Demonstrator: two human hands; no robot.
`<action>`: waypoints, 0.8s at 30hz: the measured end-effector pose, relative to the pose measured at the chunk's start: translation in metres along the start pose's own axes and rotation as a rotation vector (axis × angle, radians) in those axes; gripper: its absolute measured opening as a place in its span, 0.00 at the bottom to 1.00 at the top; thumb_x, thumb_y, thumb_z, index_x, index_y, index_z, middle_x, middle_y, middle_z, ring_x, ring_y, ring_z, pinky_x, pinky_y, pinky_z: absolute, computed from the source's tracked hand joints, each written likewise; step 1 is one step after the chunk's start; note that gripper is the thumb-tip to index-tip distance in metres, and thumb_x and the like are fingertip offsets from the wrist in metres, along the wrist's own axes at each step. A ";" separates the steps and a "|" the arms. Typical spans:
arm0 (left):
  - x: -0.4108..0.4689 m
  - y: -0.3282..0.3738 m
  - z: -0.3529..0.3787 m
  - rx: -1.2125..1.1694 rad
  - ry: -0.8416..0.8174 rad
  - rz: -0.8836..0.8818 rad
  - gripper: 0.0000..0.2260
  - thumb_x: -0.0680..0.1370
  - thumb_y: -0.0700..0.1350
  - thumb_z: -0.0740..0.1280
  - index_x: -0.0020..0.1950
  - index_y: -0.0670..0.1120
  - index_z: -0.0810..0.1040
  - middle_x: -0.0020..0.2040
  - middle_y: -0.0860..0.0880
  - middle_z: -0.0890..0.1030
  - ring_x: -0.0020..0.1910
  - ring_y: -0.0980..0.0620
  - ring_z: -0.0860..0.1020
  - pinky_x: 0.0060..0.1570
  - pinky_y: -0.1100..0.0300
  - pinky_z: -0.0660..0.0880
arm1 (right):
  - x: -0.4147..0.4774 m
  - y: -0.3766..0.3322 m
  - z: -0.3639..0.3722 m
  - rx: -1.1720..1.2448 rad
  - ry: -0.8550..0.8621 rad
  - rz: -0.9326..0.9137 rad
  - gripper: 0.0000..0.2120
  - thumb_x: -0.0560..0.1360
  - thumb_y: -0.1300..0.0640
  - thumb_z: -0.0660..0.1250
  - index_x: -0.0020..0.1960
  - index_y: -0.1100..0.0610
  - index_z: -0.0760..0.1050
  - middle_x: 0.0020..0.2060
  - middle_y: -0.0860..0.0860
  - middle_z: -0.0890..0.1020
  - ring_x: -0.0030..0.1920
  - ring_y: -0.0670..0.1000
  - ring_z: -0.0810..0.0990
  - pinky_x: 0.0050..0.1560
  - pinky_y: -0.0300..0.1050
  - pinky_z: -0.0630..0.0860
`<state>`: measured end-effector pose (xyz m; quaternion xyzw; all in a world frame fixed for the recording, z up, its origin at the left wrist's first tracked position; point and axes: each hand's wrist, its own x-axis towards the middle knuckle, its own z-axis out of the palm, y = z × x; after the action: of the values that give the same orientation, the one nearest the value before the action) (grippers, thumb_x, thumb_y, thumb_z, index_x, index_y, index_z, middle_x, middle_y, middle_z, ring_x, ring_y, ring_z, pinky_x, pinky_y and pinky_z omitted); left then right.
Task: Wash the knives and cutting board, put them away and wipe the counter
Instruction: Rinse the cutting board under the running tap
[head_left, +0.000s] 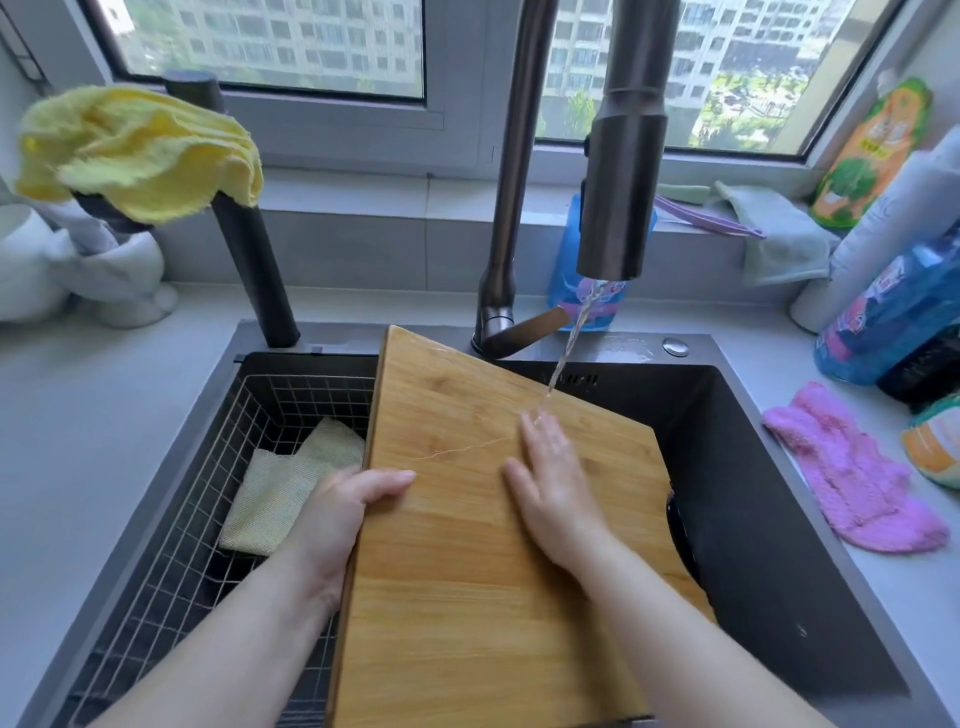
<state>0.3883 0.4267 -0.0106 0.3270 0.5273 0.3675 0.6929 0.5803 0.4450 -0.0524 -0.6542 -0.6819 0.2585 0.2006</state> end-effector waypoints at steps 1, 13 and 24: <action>-0.001 -0.001 0.000 -0.001 -0.001 -0.006 0.08 0.74 0.39 0.61 0.44 0.35 0.77 0.31 0.42 0.82 0.27 0.48 0.81 0.24 0.59 0.76 | -0.009 -0.005 0.005 -0.023 -0.016 -0.095 0.34 0.73 0.40 0.45 0.76 0.52 0.46 0.71 0.40 0.42 0.72 0.39 0.38 0.71 0.35 0.37; -0.009 0.008 -0.017 0.114 -0.058 -0.031 0.24 0.56 0.41 0.67 0.51 0.37 0.76 0.39 0.41 0.84 0.36 0.44 0.82 0.38 0.52 0.77 | -0.063 -0.006 0.021 -0.085 -0.089 -0.072 0.37 0.66 0.27 0.36 0.69 0.44 0.32 0.67 0.39 0.31 0.70 0.39 0.30 0.68 0.32 0.30; -0.020 0.007 -0.026 0.145 -0.045 -0.020 0.23 0.53 0.40 0.68 0.47 0.40 0.76 0.34 0.45 0.84 0.32 0.49 0.82 0.36 0.55 0.74 | -0.042 0.009 0.026 -0.015 0.036 0.111 0.29 0.80 0.43 0.46 0.75 0.50 0.37 0.73 0.43 0.36 0.74 0.44 0.36 0.72 0.40 0.36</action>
<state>0.3588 0.4148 -0.0011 0.3793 0.5399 0.3141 0.6826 0.5744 0.4005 -0.0757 -0.6971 -0.6427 0.2523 0.1934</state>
